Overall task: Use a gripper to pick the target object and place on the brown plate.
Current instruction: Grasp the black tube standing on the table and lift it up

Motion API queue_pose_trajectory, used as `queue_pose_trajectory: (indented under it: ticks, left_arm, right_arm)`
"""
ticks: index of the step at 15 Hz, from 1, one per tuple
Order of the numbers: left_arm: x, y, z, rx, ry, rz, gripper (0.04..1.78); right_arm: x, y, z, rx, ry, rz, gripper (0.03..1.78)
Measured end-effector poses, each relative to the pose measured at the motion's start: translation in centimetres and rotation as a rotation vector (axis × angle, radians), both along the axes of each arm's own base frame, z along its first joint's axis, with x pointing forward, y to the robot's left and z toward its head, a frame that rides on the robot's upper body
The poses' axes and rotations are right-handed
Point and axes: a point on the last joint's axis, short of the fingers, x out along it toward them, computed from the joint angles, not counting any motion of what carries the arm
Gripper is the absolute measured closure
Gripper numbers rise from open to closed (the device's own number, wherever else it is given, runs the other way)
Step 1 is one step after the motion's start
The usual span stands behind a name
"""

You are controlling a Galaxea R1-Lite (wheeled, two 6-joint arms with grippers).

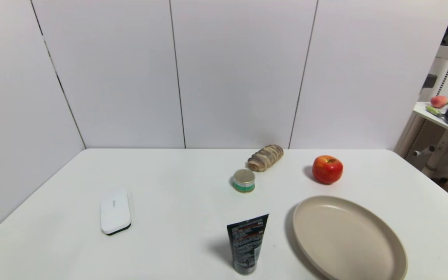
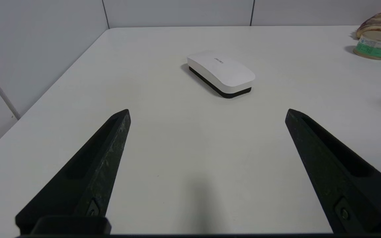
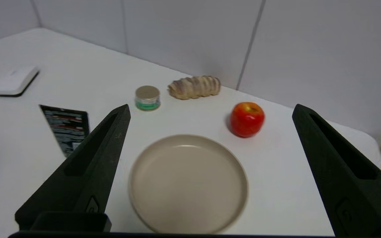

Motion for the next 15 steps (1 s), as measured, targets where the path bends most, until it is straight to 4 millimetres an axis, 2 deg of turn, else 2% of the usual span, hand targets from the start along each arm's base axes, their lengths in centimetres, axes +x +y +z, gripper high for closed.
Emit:
queue_pose_trajectory:
  ticks: [3, 6, 11, 15]
  left_arm:
    - [0.0, 0.0, 0.0, 0.000, 0.000, 0.000, 0.13]
    - [0.0, 0.0, 0.0, 0.000, 0.000, 0.000, 0.13]
    - [0.0, 0.0, 0.0, 0.000, 0.000, 0.000, 0.13]
    - [0.0, 0.0, 0.0, 0.000, 0.000, 0.000, 0.13]
  right_arm:
    - [4.7, 1.7, 1.4, -0.044, 0.095, 0.178, 0.12]
    - [8.0, 5.2, 1.1, -0.096, 0.243, 0.381, 0.12]
    - [10.1, 11.3, -1.7, -0.230, 0.507, 0.622, 0.12]
    - [11.6, 14.1, -4.5, -0.296, 0.625, 0.673, 0.12]
